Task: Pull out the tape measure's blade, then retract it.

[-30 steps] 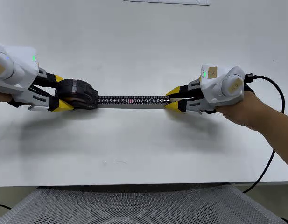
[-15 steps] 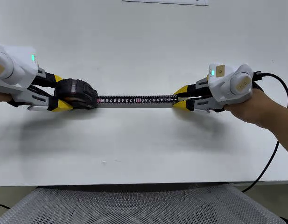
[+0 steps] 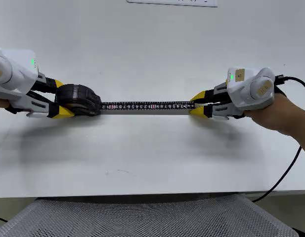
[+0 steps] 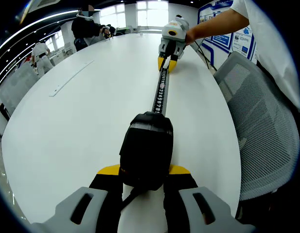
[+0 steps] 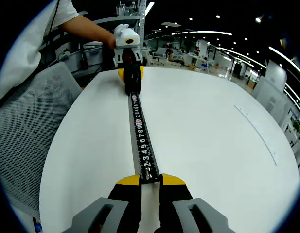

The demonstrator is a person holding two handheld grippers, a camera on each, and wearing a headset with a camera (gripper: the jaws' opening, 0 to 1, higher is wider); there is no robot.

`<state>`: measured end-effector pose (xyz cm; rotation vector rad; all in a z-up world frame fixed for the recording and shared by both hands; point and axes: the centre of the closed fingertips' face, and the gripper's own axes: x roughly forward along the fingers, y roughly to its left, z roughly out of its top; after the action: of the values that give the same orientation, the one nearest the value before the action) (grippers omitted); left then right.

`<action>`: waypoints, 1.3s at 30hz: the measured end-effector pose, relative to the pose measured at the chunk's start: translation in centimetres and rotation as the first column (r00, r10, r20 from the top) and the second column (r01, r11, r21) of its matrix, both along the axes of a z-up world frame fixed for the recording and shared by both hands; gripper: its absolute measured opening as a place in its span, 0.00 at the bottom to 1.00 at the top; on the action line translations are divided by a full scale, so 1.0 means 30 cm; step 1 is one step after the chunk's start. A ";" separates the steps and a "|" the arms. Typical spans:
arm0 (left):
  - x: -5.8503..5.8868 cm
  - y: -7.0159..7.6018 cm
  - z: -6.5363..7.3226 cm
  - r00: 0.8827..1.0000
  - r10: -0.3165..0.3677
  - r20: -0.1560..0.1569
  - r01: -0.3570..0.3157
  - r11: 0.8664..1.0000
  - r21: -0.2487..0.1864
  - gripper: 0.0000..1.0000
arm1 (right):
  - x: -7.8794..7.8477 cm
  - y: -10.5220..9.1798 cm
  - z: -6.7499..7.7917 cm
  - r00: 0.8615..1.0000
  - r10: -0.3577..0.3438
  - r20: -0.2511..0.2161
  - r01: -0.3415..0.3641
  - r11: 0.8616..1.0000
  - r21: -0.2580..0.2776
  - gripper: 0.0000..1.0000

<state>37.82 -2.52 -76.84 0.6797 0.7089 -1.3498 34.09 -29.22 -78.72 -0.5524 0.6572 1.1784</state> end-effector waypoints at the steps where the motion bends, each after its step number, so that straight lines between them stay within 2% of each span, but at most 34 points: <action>1: 0.000 0.000 0.000 1.000 -0.001 0.000 0.001 1.000 0.000 0.27 | -0.002 -0.004 0.000 1.000 -0.002 -0.002 0.002 1.000 -0.002 0.09; 23: 0.002 0.000 -0.002 1.000 0.004 0.006 -0.004 1.000 -0.008 0.27 | -0.004 -0.046 -0.006 1.000 -0.006 -0.010 0.006 0.999 -0.041 0.09; 29: 0.000 -0.004 0.000 1.000 0.007 0.008 -0.007 1.000 -0.012 0.27 | -0.005 -0.053 -0.005 1.000 -0.015 -0.009 0.015 0.999 -0.035 0.09; 39: 0.002 -0.007 0.001 1.000 0.020 0.020 -0.020 1.000 0.002 0.27 | -0.009 -0.050 -0.005 0.998 -0.041 -0.038 0.040 0.998 -0.042 0.09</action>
<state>37.89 -2.72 -76.81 0.6858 0.6994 -1.3223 33.82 -30.71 -78.87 -0.5495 0.7237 1.1422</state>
